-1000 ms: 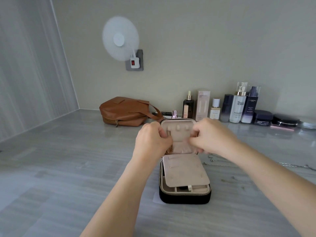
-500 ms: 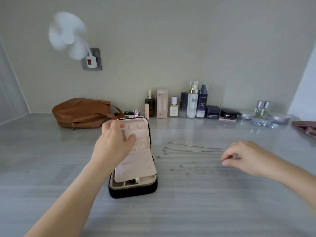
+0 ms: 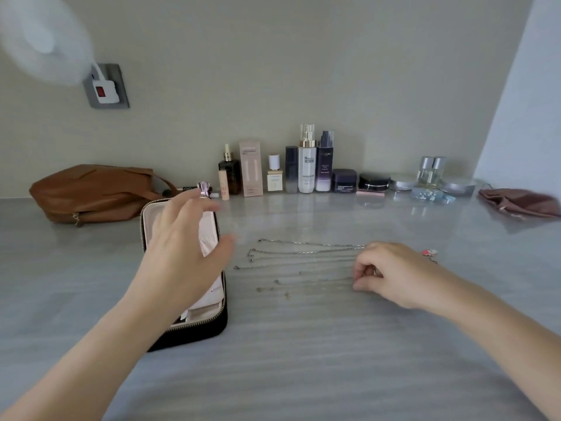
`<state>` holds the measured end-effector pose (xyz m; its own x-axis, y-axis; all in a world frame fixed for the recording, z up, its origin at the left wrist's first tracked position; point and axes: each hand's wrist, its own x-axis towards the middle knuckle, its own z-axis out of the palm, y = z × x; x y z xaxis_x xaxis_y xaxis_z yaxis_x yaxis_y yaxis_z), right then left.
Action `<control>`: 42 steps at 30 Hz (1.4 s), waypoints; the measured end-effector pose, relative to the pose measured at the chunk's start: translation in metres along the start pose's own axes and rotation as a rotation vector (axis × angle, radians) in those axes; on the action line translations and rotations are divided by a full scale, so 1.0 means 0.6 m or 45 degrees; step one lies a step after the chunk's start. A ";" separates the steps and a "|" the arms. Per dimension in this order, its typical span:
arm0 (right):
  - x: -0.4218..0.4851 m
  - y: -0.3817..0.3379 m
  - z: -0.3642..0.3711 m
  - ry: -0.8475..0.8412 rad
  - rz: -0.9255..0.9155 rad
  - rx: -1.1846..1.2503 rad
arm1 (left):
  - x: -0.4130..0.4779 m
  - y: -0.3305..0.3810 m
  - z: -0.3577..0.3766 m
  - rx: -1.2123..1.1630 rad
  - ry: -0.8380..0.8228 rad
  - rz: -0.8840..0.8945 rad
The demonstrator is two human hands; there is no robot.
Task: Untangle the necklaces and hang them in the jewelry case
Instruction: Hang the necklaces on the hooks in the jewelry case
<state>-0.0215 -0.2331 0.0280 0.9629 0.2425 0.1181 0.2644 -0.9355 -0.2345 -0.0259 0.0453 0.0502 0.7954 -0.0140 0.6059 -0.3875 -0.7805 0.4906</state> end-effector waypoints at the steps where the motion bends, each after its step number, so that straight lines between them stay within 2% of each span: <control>1: 0.001 -0.003 0.001 -0.005 -0.007 -0.002 | -0.006 0.007 0.005 -0.028 -0.031 0.049; 9: -0.007 -0.003 0.002 -0.138 -0.126 -0.087 | -0.042 0.040 0.044 -0.229 -0.375 0.205; 16: -0.003 0.002 -0.013 -0.134 -0.048 0.380 | -0.050 0.048 0.060 -0.362 -0.536 0.090; 21: -0.004 -0.006 -0.015 -0.148 -0.053 0.572 | -0.037 0.071 0.072 -0.420 -0.661 0.022; 25: -0.001 -0.017 -0.022 -0.091 -0.098 0.762 | -0.013 0.123 0.109 -0.530 -0.881 -0.042; 29: -0.004 -0.023 -0.029 0.007 -0.115 1.076 | 0.005 0.164 0.123 -0.844 -1.027 -0.265; 32: -0.005 -0.021 -0.038 0.043 -0.086 1.253 | 0.018 0.162 0.118 -0.884 -1.004 -0.421; 35: -0.007 -0.026 -0.044 0.040 -0.117 1.270 | 0.022 0.148 0.111 -0.911 -0.946 -0.537; 42: -0.008 -0.075 -0.065 0.051 -0.221 1.181 | 0.018 0.127 0.077 -1.057 -0.868 -0.460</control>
<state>-0.0399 -0.2023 0.0756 0.9080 0.3343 0.2526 0.3578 -0.3049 -0.8826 -0.0252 -0.0431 0.0653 0.9130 -0.4079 0.0014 -0.0709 -0.1553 0.9853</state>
